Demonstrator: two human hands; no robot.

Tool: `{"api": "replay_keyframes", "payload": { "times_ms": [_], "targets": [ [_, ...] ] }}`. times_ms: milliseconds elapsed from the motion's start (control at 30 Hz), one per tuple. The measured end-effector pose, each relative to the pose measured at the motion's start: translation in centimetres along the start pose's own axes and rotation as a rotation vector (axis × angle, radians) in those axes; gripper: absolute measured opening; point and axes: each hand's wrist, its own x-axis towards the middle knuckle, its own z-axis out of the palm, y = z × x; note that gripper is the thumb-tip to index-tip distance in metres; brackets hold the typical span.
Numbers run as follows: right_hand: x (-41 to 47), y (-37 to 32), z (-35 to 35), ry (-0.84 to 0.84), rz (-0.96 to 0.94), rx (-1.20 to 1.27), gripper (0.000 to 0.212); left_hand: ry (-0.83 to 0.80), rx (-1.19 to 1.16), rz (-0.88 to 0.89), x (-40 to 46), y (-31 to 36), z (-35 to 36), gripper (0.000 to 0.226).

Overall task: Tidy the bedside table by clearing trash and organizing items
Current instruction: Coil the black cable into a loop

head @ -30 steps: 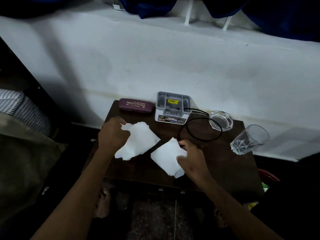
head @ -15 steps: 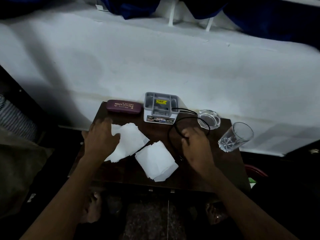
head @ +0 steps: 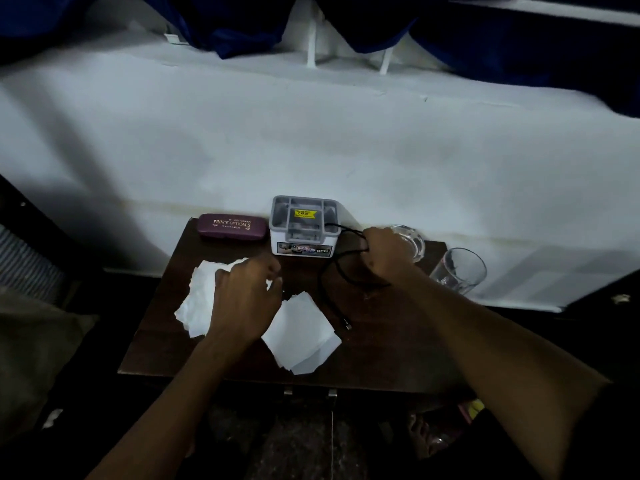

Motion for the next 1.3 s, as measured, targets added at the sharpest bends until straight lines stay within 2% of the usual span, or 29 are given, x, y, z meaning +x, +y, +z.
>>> {"api": "replay_keyframes", "payload": {
  "times_ms": [200, 300, 400, 500, 533, 600, 700, 800, 933, 1100, 1300],
  "targets": [
    [-1.8, 0.8, -0.1, -0.028, -0.062, -0.156, 0.026, -0.051, -0.044, 0.043, -0.3, 1.9, 0.4, 0.010],
    [-3.3, 0.9, -1.1, -0.021, -0.077, -0.153, 0.024, -0.061, -0.097, 0.118, -0.4, 3.5, 0.6, 0.015],
    [-5.9, 0.9, -3.2, 0.093, -0.122, -0.183, 0.035, 0.002, -0.147, 0.229, -0.2, 6.1, 0.4, 0.021],
    [-9.5, 0.6, -6.9, 0.258, -0.145, -0.300, 0.038, 0.149, -0.336, 0.294, 0.5, 9.8, -1.6, 0.027],
    [-10.6, 0.5, -8.4, 0.313, -0.143, -0.328, 0.039, 0.139, -0.411, 0.317, 0.9, 11.1, -2.3, 0.028],
    [-12.6, 0.6, -10.9, 0.375, -0.184, -0.319, 0.045, -0.040, -0.502, 0.342, 1.8, 13.2, -3.2, 0.038],
    [-15.3, 0.9, -15.2, 0.525, -0.233, -0.243, 0.043, -0.442, -0.535, 0.316, 1.8, 15.5, -3.8, 0.068],
    [-17.3, 1.4, -18.8, 0.559, -0.253, -0.155, 0.031, -0.623, -0.773, 0.269, 1.3, 17.0, -4.7, 0.052],
    [-18.7, 2.9, -20.6, 0.529, -0.333, -0.036, 0.020, -0.669, -0.900, 0.358, -0.6, 18.6, -5.6, 0.012],
    [-18.9, 4.4, -21.4, 0.505, -0.307, 0.294, 0.011, -0.563, -0.841, 0.360, -1.5, 19.2, -7.2, 0.020],
    [-19.8, 5.0, -23.0, 0.602, -0.203, 0.413, 0.008, -0.518, -0.771, 0.342, -1.8, 17.7, -9.4, 0.020]
  ]
}}
